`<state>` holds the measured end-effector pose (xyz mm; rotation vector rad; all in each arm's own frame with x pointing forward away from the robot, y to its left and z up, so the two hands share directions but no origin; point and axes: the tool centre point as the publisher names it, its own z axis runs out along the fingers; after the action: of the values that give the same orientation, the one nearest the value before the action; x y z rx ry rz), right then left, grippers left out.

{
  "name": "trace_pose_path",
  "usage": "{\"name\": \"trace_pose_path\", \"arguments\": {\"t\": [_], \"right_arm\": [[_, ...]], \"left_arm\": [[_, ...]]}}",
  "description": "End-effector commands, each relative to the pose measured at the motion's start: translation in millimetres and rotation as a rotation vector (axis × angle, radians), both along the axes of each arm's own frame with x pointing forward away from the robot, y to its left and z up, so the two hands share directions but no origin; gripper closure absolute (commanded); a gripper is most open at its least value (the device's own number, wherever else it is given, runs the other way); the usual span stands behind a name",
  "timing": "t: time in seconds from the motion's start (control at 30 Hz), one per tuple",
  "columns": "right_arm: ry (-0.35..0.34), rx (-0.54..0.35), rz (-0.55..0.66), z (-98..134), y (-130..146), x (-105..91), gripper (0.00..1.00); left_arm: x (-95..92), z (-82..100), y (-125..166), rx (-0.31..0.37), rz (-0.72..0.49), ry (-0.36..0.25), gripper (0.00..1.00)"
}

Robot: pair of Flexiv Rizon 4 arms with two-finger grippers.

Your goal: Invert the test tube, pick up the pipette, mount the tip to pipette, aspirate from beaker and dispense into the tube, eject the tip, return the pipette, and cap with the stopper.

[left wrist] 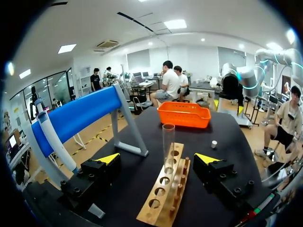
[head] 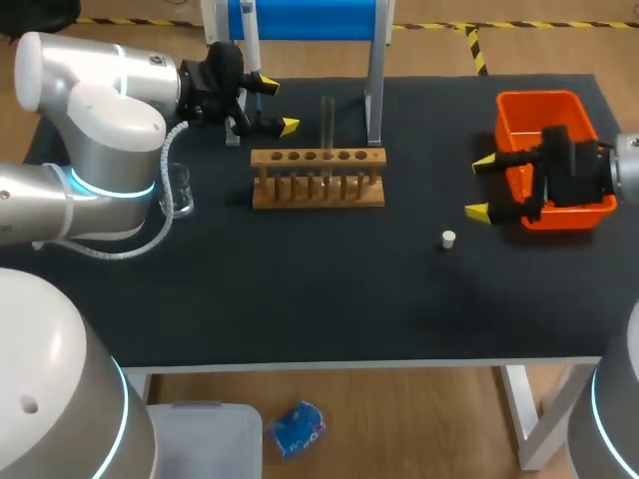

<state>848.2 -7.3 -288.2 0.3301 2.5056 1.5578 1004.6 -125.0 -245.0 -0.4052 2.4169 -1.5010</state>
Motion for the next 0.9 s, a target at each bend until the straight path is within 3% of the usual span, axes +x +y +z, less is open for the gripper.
{"name": "trace_pose_path", "arguments": {"t": [0.03,0.37,0.7,0.9], "right_arm": [[0.0,0.001,0.001,1.4,-0.9,-0.3,0.0],[0.0,0.001,0.001,1.4,-0.9,-0.3,0.0],[0.044,0.001,0.003,-39.9,7.8,19.4,0.0],[0.046,-0.021,0.006,-64.0,10.9,19.7,0.0]], "left_arm": [[-0.4,-0.8,0.0,-0.001,0.001,-0.002,0.0],[-0.4,-0.8,0.0,-0.001,0.001,-0.002,0.0],[-0.4,-0.8,0.0,-0.001,0.001,-0.002,0.0],[-0.4,-0.8,0.0,-0.001,0.001,-0.002,0.0]]}}
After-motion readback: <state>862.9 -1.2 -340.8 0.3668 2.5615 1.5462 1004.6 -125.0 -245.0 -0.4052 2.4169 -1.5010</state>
